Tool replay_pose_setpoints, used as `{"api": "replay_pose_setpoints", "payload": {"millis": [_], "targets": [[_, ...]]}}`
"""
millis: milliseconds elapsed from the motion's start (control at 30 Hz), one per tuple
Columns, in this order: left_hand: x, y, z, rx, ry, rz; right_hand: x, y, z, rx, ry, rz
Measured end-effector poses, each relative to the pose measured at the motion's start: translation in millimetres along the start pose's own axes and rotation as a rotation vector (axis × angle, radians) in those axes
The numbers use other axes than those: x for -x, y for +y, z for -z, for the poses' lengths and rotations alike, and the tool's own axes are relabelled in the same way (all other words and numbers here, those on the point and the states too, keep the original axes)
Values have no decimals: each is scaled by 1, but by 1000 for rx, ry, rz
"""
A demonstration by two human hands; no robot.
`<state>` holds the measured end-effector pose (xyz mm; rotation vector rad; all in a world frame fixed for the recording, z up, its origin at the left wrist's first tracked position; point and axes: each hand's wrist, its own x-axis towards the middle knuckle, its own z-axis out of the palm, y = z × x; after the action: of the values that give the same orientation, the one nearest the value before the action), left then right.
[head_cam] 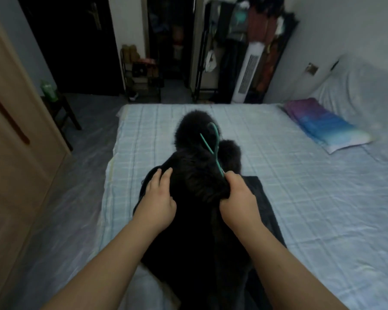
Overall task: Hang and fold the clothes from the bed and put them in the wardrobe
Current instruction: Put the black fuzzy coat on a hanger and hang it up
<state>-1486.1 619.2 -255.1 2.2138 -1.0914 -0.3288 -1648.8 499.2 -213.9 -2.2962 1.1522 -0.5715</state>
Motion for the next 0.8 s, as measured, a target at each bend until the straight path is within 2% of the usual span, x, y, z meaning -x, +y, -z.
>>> {"api": "replay_pose_setpoints", "payload": {"millis": [200, 433, 667, 800], "targets": [[7, 77, 60, -93, -6, -209, 10, -15, 98, -76, 102, -8], [27, 176, 96, -124, 52, -380, 33, -31, 211, -97, 175, 158], [67, 237, 128, -185, 168, -371, 55, -28, 310, -173, 252, 303], [106, 264, 139, -301, 297, -342, 66, -21, 346, -241, 216, 384]]}}
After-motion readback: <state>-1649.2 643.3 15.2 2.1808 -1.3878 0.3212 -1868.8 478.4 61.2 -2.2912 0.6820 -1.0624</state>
